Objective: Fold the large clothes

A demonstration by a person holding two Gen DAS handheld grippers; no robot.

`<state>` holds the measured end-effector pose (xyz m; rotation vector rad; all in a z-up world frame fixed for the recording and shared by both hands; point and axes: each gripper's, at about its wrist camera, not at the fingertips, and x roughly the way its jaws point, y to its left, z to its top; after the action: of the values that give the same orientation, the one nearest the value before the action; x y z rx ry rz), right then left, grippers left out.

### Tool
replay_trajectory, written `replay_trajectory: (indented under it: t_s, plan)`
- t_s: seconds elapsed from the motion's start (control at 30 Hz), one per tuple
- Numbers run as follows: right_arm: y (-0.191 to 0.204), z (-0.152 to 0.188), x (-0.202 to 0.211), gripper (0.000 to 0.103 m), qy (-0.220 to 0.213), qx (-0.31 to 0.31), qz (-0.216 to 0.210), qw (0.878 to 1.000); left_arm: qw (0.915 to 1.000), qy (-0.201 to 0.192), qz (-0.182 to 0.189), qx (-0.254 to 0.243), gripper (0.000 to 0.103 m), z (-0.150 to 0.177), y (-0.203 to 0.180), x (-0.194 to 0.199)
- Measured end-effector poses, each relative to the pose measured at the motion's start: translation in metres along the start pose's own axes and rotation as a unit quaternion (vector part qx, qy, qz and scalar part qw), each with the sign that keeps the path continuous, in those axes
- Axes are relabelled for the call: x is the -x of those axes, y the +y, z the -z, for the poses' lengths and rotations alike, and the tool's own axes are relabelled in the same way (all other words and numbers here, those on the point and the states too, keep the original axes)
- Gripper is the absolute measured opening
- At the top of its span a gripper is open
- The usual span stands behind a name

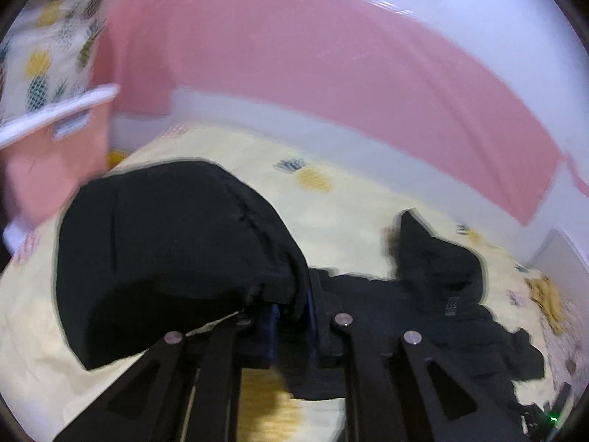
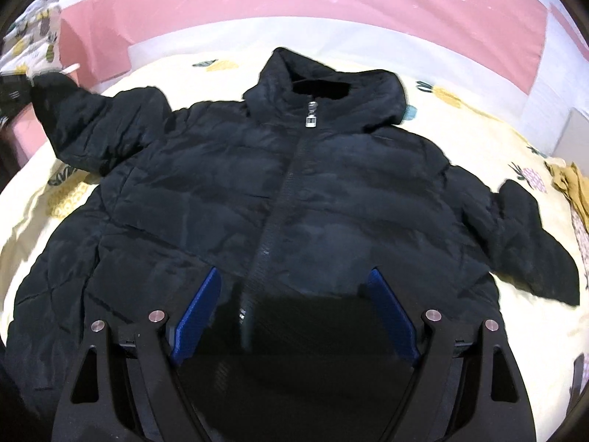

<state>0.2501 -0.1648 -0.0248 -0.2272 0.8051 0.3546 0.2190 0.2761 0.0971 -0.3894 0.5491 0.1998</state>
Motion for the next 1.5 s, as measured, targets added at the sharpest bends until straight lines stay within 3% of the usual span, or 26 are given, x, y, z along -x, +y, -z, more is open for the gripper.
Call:
replay_trajectory:
  t_s: [0.27, 0.43, 0.57, 0.73, 0.87, 1.0, 1.13, 1.33, 1.5]
  plan:
    - [-0.046, 0.022, 0.040, 0.082, -0.018, -0.039, 0.021, 0.999, 0.9889, -0.001, 0.124, -0.082, 0.013, 0.000, -0.135, 0.023]
    - [-0.075, 0.039, 0.051, 0.082, -0.017, -0.068, 0.035, 0.997, 0.9765, 0.047, 0.170, -0.123, 0.013, 0.036, -0.203, -0.009]
    - [-0.098, 0.050, 0.054, 0.082, -0.013, -0.087, 0.048, 0.995, 0.9670, 0.091, 0.187, -0.147, 0.014, 0.075, -0.243, -0.038]
    - [-0.120, 0.062, 0.051, 0.082, -0.006, -0.109, 0.060, 0.992, 0.9587, 0.147, 0.195, -0.145, 0.031, 0.121, -0.265, -0.081]
    - [-0.129, 0.065, 0.047, 0.082, -0.003, -0.120, 0.061, 0.991, 0.9478, 0.191, 0.223, -0.125, 0.071, 0.150, -0.273, -0.105]
    - [-0.129, 0.063, 0.048, 0.082, -0.013, -0.122, 0.064, 0.990, 0.9339, 0.215, 0.258, -0.124, 0.074, 0.161, -0.283, -0.106]
    - [-0.130, 0.056, 0.058, 0.082, -0.033, -0.131, 0.064, 0.989, 0.9259, 0.205, 0.292, -0.123, 0.074, 0.151, -0.280, -0.083]
    - [-0.126, 0.033, 0.062, 0.082, -0.066, -0.136, 0.062, 0.987, 0.9380, 0.161, 0.285, -0.113, 0.078, 0.114, -0.244, -0.047]
    - [-0.112, 0.009, 0.036, 0.082, -0.051, -0.130, 0.018, 0.990, 0.9658, 0.123, 0.185, -0.134, 0.078, 0.090, -0.195, -0.063]
